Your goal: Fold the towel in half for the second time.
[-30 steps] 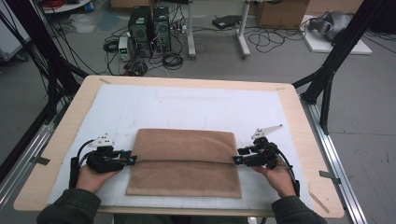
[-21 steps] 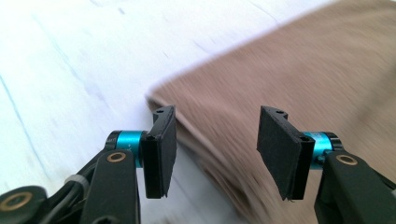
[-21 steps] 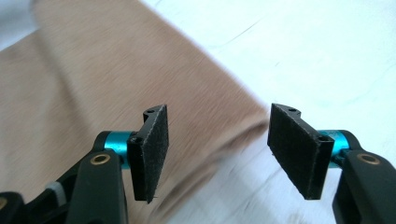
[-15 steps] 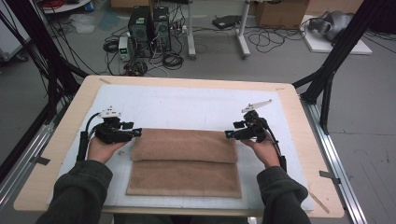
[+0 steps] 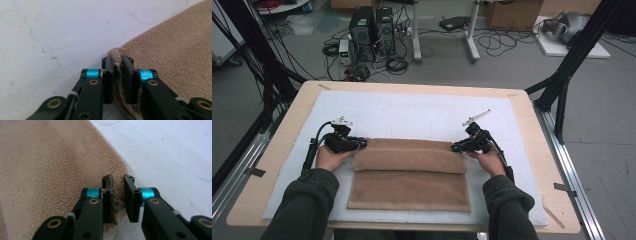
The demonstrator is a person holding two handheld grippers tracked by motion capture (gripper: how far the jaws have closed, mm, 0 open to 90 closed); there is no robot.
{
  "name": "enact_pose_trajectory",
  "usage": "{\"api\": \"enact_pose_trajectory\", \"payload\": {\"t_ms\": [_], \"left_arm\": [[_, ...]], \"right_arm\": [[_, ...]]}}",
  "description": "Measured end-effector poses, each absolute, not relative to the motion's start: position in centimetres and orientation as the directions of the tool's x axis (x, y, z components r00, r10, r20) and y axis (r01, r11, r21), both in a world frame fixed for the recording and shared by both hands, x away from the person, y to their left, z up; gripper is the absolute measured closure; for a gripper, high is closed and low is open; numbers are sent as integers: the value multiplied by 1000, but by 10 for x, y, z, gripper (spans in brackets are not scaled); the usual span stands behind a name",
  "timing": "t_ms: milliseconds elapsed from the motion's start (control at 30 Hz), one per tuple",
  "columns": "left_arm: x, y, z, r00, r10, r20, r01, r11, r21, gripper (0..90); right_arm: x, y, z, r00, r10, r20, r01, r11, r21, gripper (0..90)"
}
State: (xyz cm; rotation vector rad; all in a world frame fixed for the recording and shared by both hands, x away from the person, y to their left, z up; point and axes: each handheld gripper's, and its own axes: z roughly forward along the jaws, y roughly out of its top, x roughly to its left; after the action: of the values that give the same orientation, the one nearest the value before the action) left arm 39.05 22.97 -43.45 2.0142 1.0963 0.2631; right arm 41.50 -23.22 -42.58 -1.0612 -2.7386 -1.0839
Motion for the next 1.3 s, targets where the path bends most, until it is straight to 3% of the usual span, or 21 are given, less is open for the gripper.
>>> {"api": "enact_pose_trajectory", "payload": {"t_ms": [333, 533, 733, 833, 867, 1000, 1200, 1300], "left_arm": [[362, 248, -396, 632, 740, -231, 530, -195, 825, 853], [317, 254, -377, 695, 693, -190, 457, -222, 861, 854], [252, 263, -379, 781, 591, -203, 432, -275, 859, 849], [233, 266, -381, 804, 550, -227, 446, -304, 842, 683], [231, 266, -381, 806, 546, -229, 451, -315, 835, 618], [240, 261, -385, 800, 560, -214, 451, -327, 831, 552], [273, 247, -401, 756, 635, -155, 445, -327, 833, 546], [292, 240, -409, 728, 673, -132, 455, -330, 827, 586]], "right_arm": [[386, -245, -383, -813, 541, 214, 504, 470, 724, 821], [343, -247, -358, -867, 472, 160, 408, 487, 773, 819], [286, -253, -358, -910, 385, 154, 348, 504, 791, 778], [265, -258, -357, -922, 343, 178, 335, 478, 812, 653], [262, -259, -356, -920, 348, 179, 337, 473, 814, 641], [269, -257, -362, -908, 389, 153, 346, 493, 798, 579], [306, -248, -389, -868, 481, 120, 398, 530, 749, 531], [320, -242, -399, -865, 489, 111, 400, 540, 741, 539]]}}
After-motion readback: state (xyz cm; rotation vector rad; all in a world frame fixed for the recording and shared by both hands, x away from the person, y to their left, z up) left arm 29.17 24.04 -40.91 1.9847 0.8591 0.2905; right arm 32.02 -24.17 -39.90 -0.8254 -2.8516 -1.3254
